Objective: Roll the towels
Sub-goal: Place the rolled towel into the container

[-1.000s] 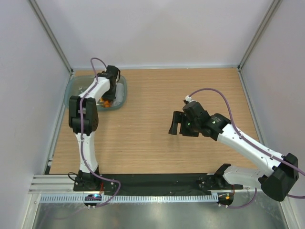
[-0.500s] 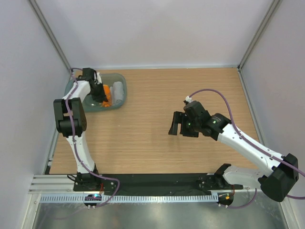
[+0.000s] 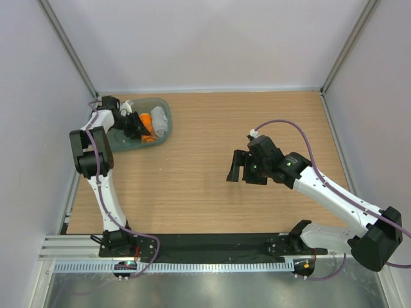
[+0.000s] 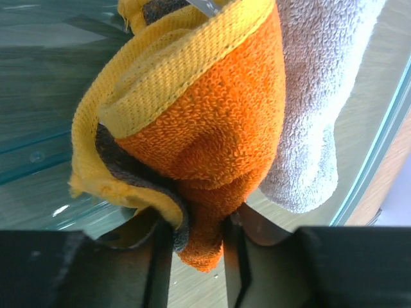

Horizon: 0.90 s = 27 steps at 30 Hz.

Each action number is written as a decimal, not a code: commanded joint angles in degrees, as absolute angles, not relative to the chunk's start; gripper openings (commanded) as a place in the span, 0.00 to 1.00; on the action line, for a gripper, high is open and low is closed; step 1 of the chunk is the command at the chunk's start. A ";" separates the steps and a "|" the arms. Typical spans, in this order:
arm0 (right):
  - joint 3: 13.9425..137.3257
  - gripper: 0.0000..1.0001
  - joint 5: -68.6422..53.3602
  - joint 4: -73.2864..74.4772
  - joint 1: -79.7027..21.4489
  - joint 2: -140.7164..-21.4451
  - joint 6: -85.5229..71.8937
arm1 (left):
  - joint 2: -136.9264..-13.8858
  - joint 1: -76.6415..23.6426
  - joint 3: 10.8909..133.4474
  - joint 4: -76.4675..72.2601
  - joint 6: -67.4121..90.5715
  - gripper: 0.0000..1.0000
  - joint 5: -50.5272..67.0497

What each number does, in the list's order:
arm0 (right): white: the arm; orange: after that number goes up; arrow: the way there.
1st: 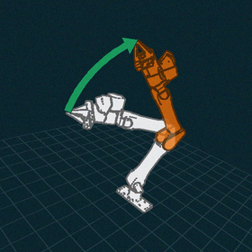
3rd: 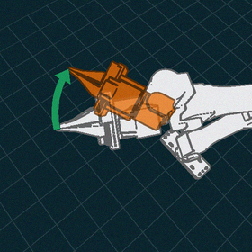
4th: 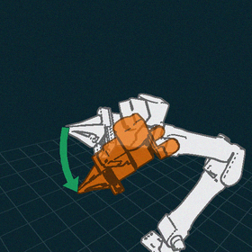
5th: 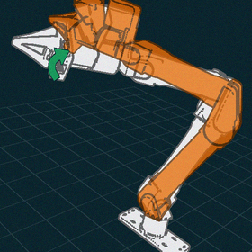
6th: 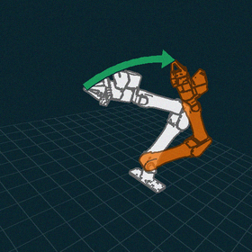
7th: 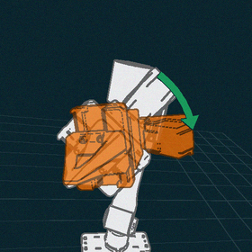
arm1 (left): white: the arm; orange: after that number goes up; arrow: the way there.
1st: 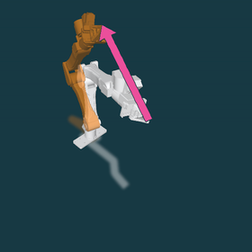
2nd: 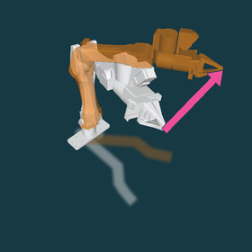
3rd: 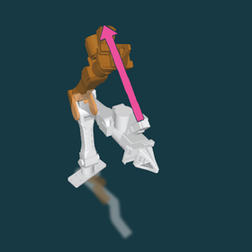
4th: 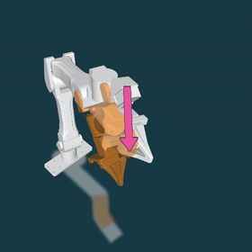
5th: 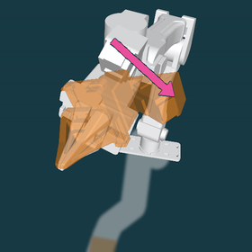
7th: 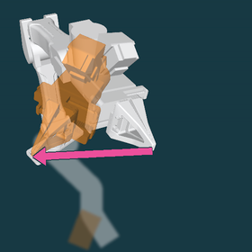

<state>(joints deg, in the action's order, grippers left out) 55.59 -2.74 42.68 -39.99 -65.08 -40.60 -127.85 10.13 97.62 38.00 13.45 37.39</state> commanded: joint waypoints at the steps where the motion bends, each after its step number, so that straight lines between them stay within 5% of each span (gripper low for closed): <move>1: 56.86 0.82 -3.78 41.48 -39.73 -64.77 -39.46 | -129.38 10.37 98.96 41.39 12.04 0.34 37.79; 8: 57.92 0.82 -4.22 41.84 -39.73 -65.30 -39.46 | -126.92 11.86 99.05 42.71 12.39 0.46 34.64; 10: 57.83 0.83 -4.48 41.92 -39.81 -65.30 -39.46 | -126.13 12.30 98.96 43.33 13.18 0.73 31.49; 15: 57.66 0.82 -4.75 41.75 -39.81 -65.04 -39.81 | -123.58 12.74 97.73 42.01 14.59 0.88 28.30; 27: 57.57 0.82 -4.92 41.66 -39.81 -64.95 -39.90 | -118.04 13.01 97.65 42.10 16.26 0.84 21.45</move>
<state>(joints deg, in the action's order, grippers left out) 55.70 -4.10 42.68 -39.97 -65.28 -40.53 -123.22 12.27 97.69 42.19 15.16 24.34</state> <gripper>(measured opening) 0.824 0.860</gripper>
